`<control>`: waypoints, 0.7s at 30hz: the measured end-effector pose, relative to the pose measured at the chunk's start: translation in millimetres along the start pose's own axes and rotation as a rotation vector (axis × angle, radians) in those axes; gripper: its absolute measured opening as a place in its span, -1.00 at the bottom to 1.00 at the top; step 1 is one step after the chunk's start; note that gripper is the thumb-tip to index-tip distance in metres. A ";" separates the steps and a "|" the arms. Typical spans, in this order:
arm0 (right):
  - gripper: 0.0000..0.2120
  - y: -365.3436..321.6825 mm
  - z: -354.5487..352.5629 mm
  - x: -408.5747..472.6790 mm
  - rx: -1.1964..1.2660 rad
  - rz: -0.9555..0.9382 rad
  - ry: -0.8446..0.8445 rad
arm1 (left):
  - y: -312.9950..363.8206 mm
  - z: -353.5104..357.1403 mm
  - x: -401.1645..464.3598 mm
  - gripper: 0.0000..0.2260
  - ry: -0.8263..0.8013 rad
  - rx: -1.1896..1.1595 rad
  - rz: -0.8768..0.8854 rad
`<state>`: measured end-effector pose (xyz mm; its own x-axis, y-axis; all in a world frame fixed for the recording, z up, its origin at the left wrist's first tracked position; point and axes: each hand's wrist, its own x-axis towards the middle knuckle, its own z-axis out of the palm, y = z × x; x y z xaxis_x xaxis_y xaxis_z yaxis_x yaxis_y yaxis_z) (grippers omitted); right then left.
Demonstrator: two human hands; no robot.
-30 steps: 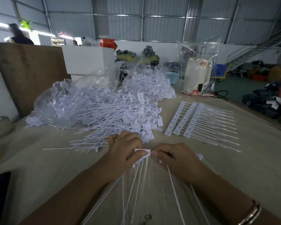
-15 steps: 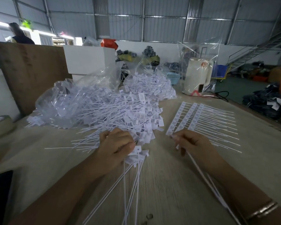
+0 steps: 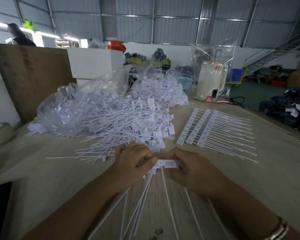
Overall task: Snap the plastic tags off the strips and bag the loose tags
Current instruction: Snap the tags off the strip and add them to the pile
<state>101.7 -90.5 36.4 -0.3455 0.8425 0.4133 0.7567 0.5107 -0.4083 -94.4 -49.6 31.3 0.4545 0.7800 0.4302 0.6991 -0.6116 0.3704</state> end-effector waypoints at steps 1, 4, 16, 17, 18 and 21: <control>-0.88 1.7 -0.3 -1.3 -0.057 -0.008 -0.022 | -2.2 0.8 -1.3 -0.70 0.006 -0.006 0.013; -0.93 3.5 0.8 0.7 -0.110 -0.010 -0.020 | -4.5 2.9 -3.4 -0.62 -0.006 -0.034 0.071; -0.66 4.6 -2.6 4.0 0.317 0.156 -0.125 | -3.3 -8.3 -0.5 -0.63 -0.008 -0.032 0.244; -0.63 2.9 -2.9 4.3 0.345 0.154 -0.130 | -2.6 -8.1 -0.3 -0.64 -0.011 -0.027 0.253; -0.60 0.6 -5.0 3.7 0.354 0.154 -0.127 | -2.7 -8.5 -0.3 -0.65 -0.013 -0.038 0.257; -0.66 9.5 -20.3 2.1 0.459 0.302 0.040 | -13.5 -14.4 -3.0 -0.67 0.011 -0.132 0.253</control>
<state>119.4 -87.4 50.0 -0.1225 0.9604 0.2502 0.4958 0.2776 -0.8229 -113.1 -45.6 36.9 0.5991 0.5993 0.5310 0.4861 -0.7992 0.3535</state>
